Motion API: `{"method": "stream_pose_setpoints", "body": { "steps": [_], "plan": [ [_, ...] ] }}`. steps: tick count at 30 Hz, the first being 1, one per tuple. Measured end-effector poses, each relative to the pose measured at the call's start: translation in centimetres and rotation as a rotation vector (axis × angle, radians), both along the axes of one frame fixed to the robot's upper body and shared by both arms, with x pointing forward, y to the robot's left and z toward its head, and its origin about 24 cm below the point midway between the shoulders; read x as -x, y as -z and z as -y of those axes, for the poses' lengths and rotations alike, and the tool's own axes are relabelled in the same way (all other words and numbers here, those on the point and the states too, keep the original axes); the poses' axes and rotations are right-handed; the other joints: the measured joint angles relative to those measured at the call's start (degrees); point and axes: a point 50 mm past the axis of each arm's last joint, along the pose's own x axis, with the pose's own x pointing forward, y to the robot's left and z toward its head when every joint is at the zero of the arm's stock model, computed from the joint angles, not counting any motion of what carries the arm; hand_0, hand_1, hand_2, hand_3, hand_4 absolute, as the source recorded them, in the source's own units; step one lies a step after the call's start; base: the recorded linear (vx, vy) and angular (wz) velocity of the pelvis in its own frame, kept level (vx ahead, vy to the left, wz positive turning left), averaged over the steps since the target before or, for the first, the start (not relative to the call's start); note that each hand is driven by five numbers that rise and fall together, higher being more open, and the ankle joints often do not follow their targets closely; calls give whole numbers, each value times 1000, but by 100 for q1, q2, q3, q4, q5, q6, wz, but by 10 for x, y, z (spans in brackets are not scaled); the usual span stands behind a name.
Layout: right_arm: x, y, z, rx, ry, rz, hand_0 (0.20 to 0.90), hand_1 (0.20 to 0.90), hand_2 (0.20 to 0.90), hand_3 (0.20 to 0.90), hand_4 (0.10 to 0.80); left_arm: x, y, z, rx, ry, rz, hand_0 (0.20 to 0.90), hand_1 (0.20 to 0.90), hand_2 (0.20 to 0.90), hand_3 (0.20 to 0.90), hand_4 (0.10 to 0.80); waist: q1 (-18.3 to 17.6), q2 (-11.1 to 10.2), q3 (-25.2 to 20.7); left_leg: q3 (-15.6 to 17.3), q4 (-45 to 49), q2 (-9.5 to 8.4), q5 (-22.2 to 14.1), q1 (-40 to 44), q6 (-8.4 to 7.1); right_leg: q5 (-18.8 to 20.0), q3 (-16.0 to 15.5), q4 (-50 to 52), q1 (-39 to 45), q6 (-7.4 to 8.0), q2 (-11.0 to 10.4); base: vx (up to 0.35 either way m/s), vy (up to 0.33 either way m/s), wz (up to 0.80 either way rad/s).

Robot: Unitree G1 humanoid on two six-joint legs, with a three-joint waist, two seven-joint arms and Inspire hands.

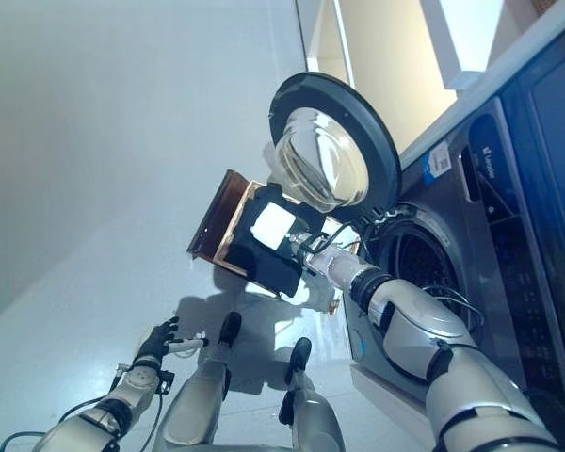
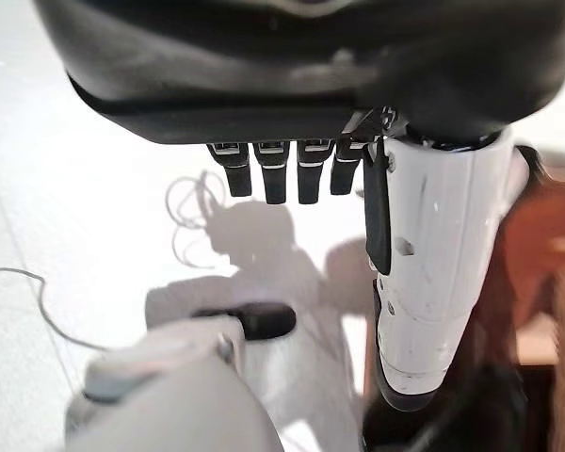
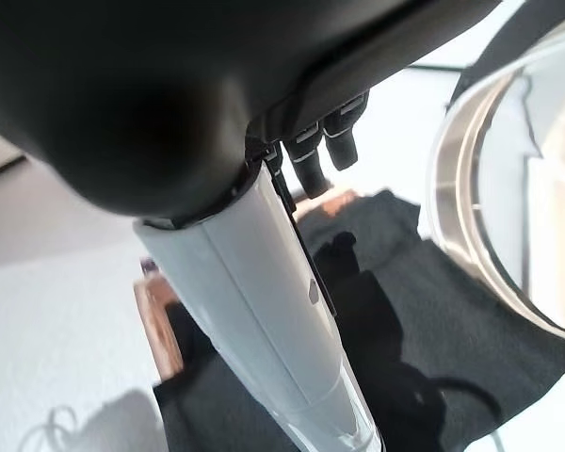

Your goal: Pick up the clothes and place them into the washing machine

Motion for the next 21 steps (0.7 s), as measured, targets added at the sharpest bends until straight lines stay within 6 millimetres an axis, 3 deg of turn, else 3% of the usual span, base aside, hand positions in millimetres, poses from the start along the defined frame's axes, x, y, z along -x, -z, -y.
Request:
{"method": "stream_pose_setpoints", "body": {
  "steps": [7,13,21],
  "plan": [
    [-10,-13,19,2,71,21,900,900,900,900,800,-24,-18,-3,22,-53,128,900,900,900,900,800,150,281,413,-232,-28,-8,133,-264,-19,0,-275,2,-138,0,12,-35,-4,18],
    [-17,-24,33,6,113,47,900,900,900,900,800,-41,-31,1,52,-51,204,900,900,900,900,800,159,277,831,-293,-49,-23,173,-391,-20,0,-293,1,-247,2,10,-32,5,8],
    [-21,-35,37,-3,123,72,900,900,900,900,800,-61,-49,14,115,-25,324,900,900,900,900,800,134,259,979,-342,-50,-5,220,-584,-61,-1,-329,31,-434,3,33,-29,-12,1]
  ]
}}
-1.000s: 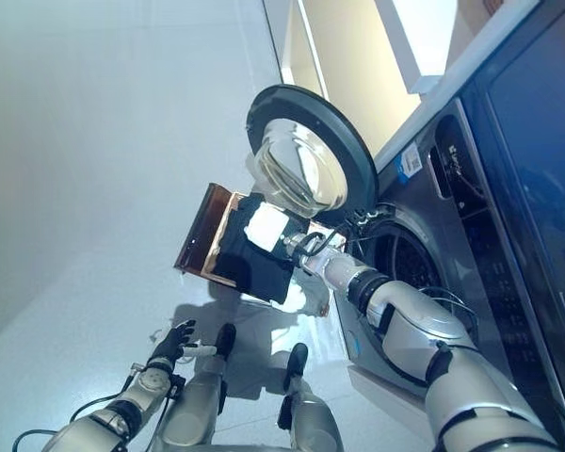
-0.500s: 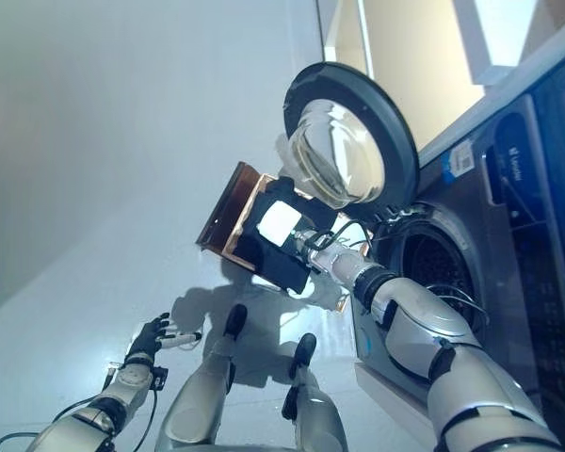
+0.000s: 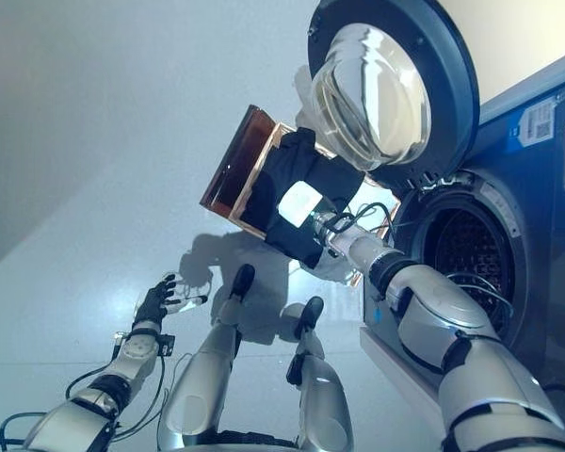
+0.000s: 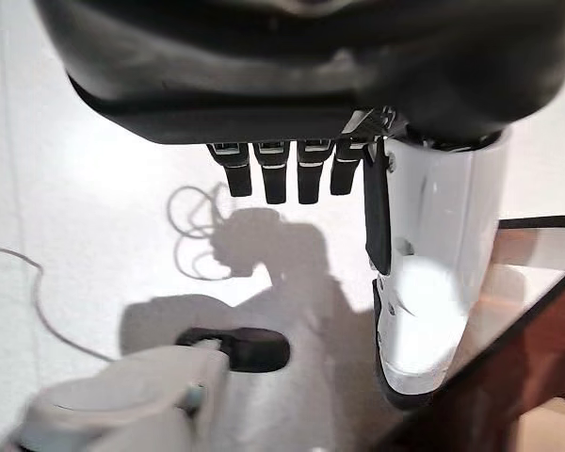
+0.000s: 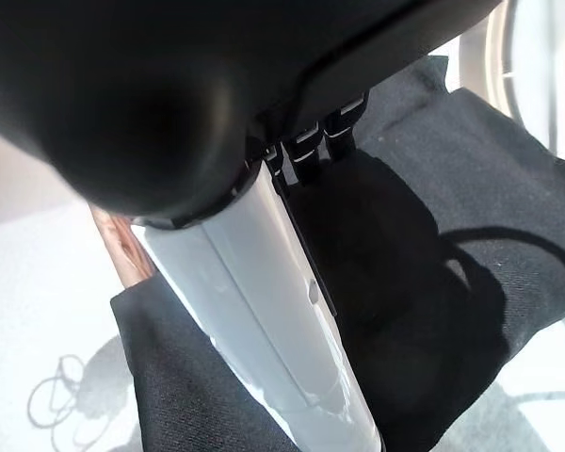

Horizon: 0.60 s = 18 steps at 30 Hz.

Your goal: Pick up the clothes and place them into the washing machine

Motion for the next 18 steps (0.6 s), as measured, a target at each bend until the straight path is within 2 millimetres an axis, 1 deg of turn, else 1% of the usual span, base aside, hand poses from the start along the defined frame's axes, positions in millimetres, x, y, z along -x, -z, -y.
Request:
{"method": "stream_pose_setpoints", "body": {
  "steps": [2,4,5,10,11,18],
  "plan": [
    [-2,-6,1,-6,5,13,900,900,900,900,800,-7,-7,3,8,10,36,900,900,900,900,800,-7,0,2,-34,7,5,24,-124,-32,-1,-22,67,-136,2,6,-13,-23,7],
    [-3,-8,4,-11,12,16,900,900,900,900,800,-12,-11,5,9,20,57,900,900,900,900,800,-4,-4,20,-70,0,4,57,-173,-44,-1,-33,89,-187,2,6,-15,-17,8],
    [-3,-8,5,-13,13,19,900,900,900,900,800,-14,-13,6,10,23,64,900,900,900,900,800,-6,-7,26,-85,0,1,79,-187,-18,-2,-34,88,-196,2,7,-20,-3,6],
    [-4,-11,8,-23,12,31,900,900,900,900,800,-15,-15,6,12,24,78,900,900,900,900,800,-10,-5,34,-86,-7,7,90,-249,-35,-17,-23,183,-314,0,3,-10,-5,-1],
    [-5,-14,8,-28,13,41,900,900,900,900,800,-16,-16,8,14,27,85,900,900,900,900,800,-18,-5,34,-89,-7,9,114,-324,-69,-19,-20,222,-396,-5,3,0,0,0],
    [-10,-30,13,-64,32,86,900,900,900,900,800,-18,-21,11,54,22,121,900,900,900,900,800,-16,18,64,-167,-72,1,255,-621,-132,-76,-63,473,-805,-13,-29,-18,4,4]
  ]
}}
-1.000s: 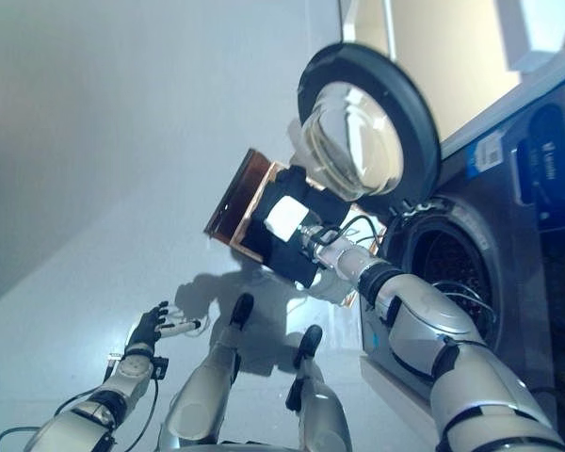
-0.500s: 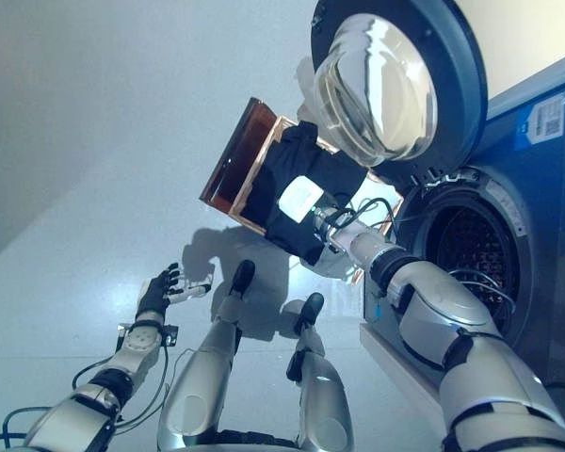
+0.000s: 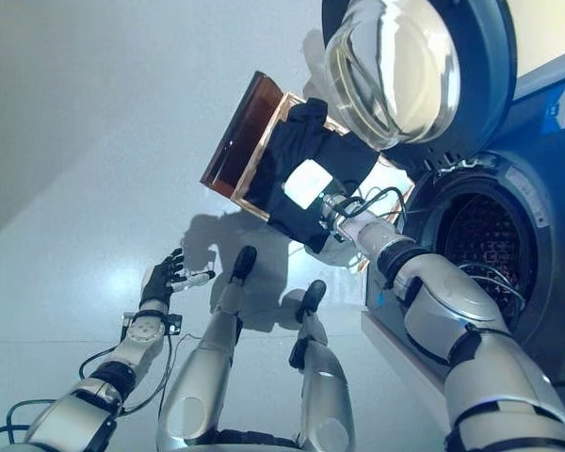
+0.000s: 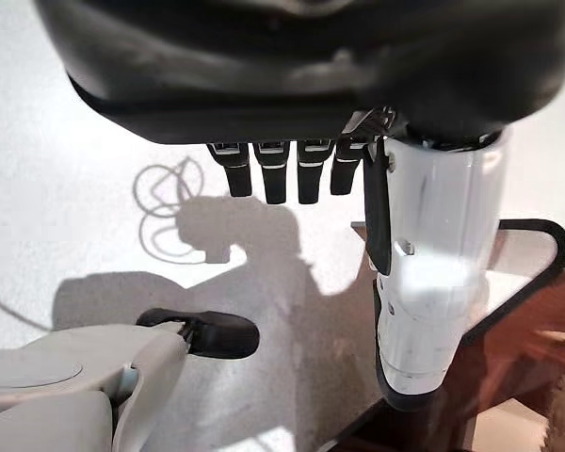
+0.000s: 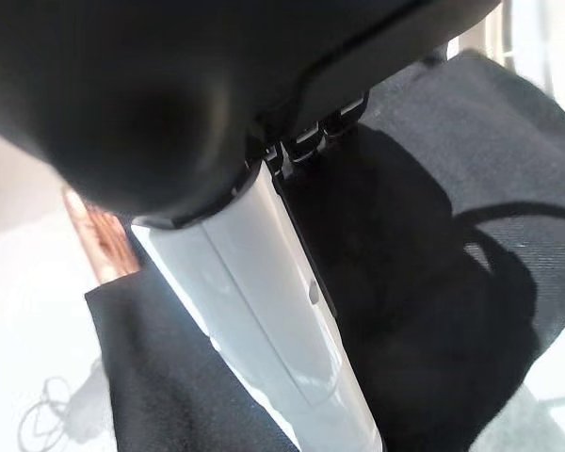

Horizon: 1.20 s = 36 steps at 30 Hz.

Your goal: Pick up the clothes and place them into the washing machine

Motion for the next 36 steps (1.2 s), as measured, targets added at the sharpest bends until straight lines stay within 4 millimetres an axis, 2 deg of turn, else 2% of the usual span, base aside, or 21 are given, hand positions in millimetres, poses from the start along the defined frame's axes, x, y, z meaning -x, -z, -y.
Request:
{"method": "stream_pose_setpoints", "body": {
  "steps": [4,5,6,7,9,10,11,12,16,24,36],
  "plan": [
    [-3,-14,9,-7,10,44,900,900,900,900,800,-2,-5,0,2,10,26,900,900,900,900,800,7,37,22,-60,6,-3,60,-253,-81,-87,-57,219,-307,-37,-17,-23,5,9],
    [-3,-16,9,-11,8,49,771,771,771,771,708,-1,-4,0,2,8,22,900,900,900,900,800,8,42,25,-62,8,-3,66,-281,-89,-88,-61,222,-332,-38,-17,0,0,0],
    [-4,-17,9,-12,7,53,705,705,705,705,661,-1,-4,0,2,8,21,900,900,900,900,800,11,43,25,-61,9,-4,69,-295,-92,-88,-60,230,-353,-38,-20,-32,4,0],
    [-4,-21,8,-17,-2,70,549,549,549,549,549,-1,-4,0,1,9,21,900,900,900,900,800,4,60,36,-61,3,-5,80,-319,-102,-105,-59,275,-402,-52,-26,0,0,0],
    [-5,-24,6,-22,-9,81,494,494,494,494,510,-1,-3,1,-2,17,19,900,900,900,900,800,6,87,51,-62,3,-4,83,-323,-104,-113,-60,297,-417,-50,-31,0,0,0],
    [-5,-26,6,-24,-13,87,381,381,381,381,429,-1,-3,2,-4,20,19,900,900,900,900,800,7,99,56,-62,2,-4,83,-323,-105,-114,-60,298,-419,-50,-30,0,0,0],
    [-6,-30,4,-32,-21,101,238,238,238,238,327,-1,-3,3,-5,27,19,900,900,900,900,800,10,124,71,-64,3,-4,83,-325,-106,-116,-60,303,-421,-52,-31,0,0,0],
    [-6,-33,3,-33,-24,111,200,200,200,200,300,-1,-4,4,-5,31,21,900,900,900,900,800,14,138,75,-68,1,-3,85,-343,-109,-118,-61,307,-439,-52,-31,0,0,0],
    [-8,-42,2,-32,-24,133,200,200,200,200,300,-4,-7,6,0,37,40,900,900,900,900,800,13,154,77,-100,7,-9,103,-494,-132,-142,-82,368,-595,-46,-38,1,-11,3],
    [-8,-41,7,-23,-12,131,200,200,200,200,300,-5,-11,8,3,42,66,900,900,900,900,800,21,207,107,-199,2,-37,124,-495,-125,-254,-202,496,-597,-13,-80,4,-7,8],
    [-8,-38,14,-5,14,137,200,200,200,200,300,-5,-10,8,-2,45,62,900,900,900,900,800,29,267,120,-99,73,-104,138,-265,-128,-256,-107,622,-434,-10,-171,5,5,-2]
  ]
}}
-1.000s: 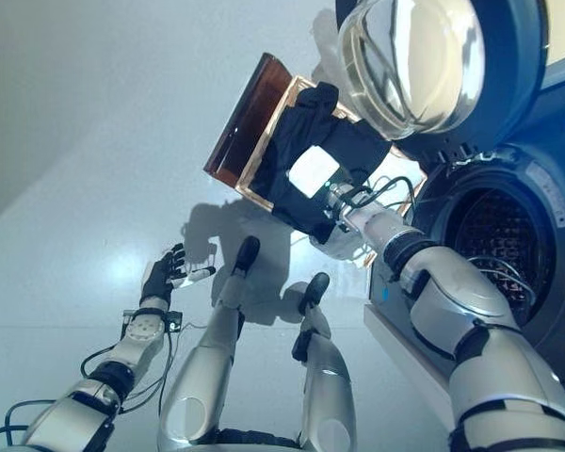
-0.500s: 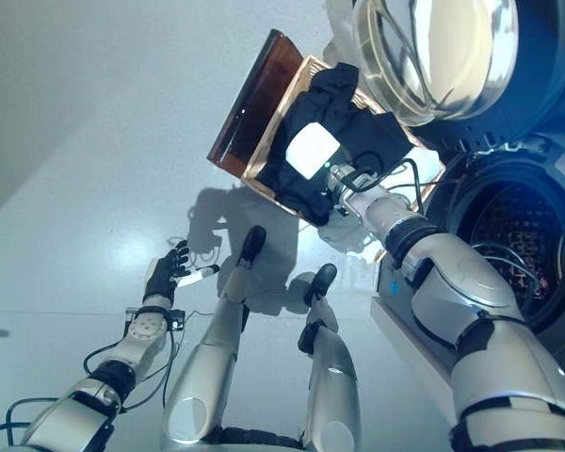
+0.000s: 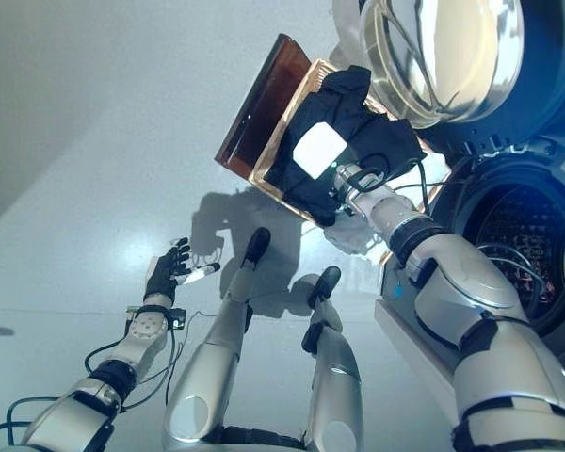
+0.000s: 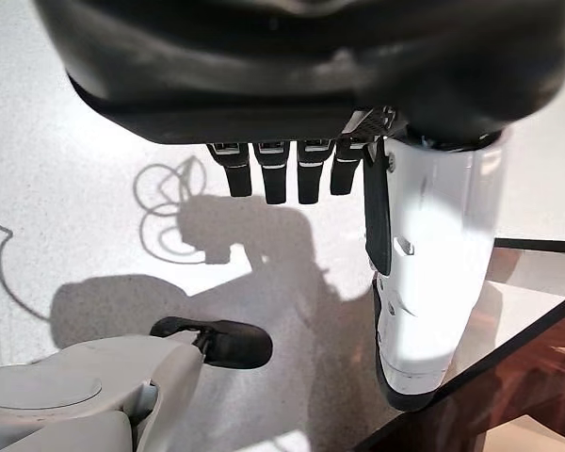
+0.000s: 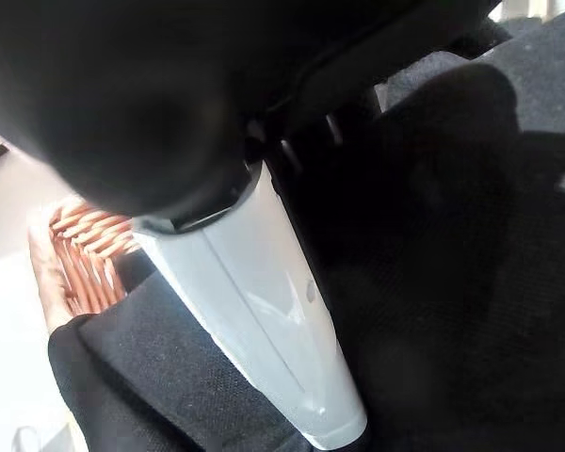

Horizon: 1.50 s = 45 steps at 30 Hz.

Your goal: Pick up the clothes and place them into the washing machine

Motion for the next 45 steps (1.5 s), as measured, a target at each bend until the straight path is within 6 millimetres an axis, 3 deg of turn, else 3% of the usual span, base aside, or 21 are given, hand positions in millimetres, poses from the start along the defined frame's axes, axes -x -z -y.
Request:
{"method": "stream_pose_setpoints", "body": {
  "steps": [11,17,23,29,34,39,43,45],
  "plan": [
    [1,-1,11,18,24,21,200,200,200,200,300,4,6,-3,-9,-16,-34,900,900,900,900,800,-35,51,2,136,-105,7,-6,540,2,6,120,-35,458,6,-16,8,9,-5],
    [7,-22,7,-37,-38,82,200,200,200,200,300,13,21,-8,-18,-53,-117,900,900,900,900,800,-87,56,2,182,-217,8,-18,941,22,20,143,-184,862,24,-19,35,14,-2],
    [11,-42,1,-253,-74,137,200,200,200,200,300,22,33,-10,-45,-61,-190,900,900,900,900,800,-190,56,-3,344,-219,13,-77,1202,109,39,234,-249,1099,45,-23,32,24,-8],
    [16,-23,12,-452,-22,99,200,200,200,200,300,27,37,-12,-67,-58,-216,900,900,900,900,800,-229,57,-10,603,-169,4,-190,1482,278,60,414,-328,1359,58,-44,19,40,-15],
    [23,-2,9,-532,-25,46,200,200,200,200,300,28,37,-15,-79,-73,-212,900,900,900,900,800,-363,55,-17,724,-166,9,-203,1576,298,73,533,-318,1382,76,-47,4,29,-14],
    [32,30,7,-754,20,-42,200,200,200,200,300,28,37,-12,-78,-75,-207,900,900,900,900,800,-522,69,-25,797,-99,16,-249,1598,358,86,562,-317,1405,61,-47,-3,20,-6],
    [44,70,-4,-1261,128,-148,200,200,200,200,300,32,42,-3,-62,-73,-220,900,900,900,900,800,-636,161,-66,949,44,10,-354,1603,494,85,690,-316,1439,58,-62,-6,24,-10],
    [48,82,-10,-1422,160,-199,200,200,200,200,300,32,43,1,-63,-63,-221,900,900,900,900,800,-677,214,-91,1021,47,4,-361,1603,504,83,714,-321,1423,57,-86,0,24,-10]
  ]
}}
